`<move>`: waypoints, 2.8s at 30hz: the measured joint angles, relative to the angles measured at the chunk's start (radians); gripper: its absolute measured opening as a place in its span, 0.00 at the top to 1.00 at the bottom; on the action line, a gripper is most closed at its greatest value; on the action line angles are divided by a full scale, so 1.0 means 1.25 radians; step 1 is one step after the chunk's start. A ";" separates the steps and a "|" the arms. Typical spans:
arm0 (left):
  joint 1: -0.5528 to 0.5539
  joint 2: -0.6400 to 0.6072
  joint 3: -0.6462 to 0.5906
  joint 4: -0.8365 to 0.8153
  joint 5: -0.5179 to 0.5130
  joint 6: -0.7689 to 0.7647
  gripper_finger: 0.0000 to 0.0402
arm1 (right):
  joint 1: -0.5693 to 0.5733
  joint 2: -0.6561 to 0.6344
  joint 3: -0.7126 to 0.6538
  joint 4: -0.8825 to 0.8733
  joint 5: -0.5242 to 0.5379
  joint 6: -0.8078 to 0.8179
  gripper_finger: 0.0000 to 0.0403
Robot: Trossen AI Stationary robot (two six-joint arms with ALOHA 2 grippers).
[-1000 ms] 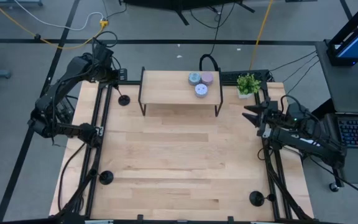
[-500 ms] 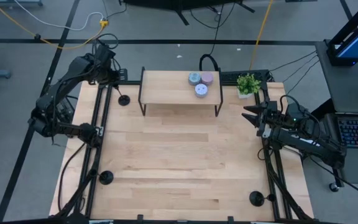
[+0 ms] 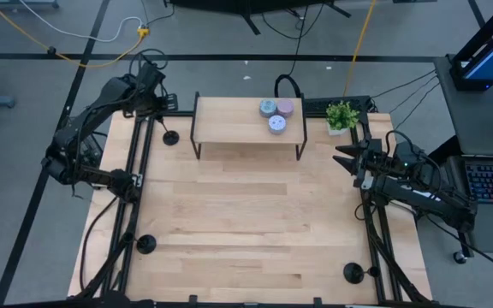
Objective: Pick & Place candle stick holders
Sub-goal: Put the top black candle holder on the shelf
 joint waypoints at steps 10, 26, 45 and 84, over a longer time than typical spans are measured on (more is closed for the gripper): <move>0.000 0.000 0.000 -0.001 0.034 0.009 0.60 | 0.000 0.000 0.000 0.000 0.000 0.000 0.58; -0.001 0.000 -0.046 0.004 0.035 0.033 0.60 | 0.000 0.000 0.000 0.000 0.000 0.000 0.58; -0.003 0.035 -0.046 0.016 0.051 0.031 0.60 | 0.000 0.000 0.000 0.001 0.000 0.003 0.57; 0.005 0.108 0.154 -0.243 0.025 0.161 0.96 | 0.000 0.000 0.000 0.000 0.003 0.021 0.58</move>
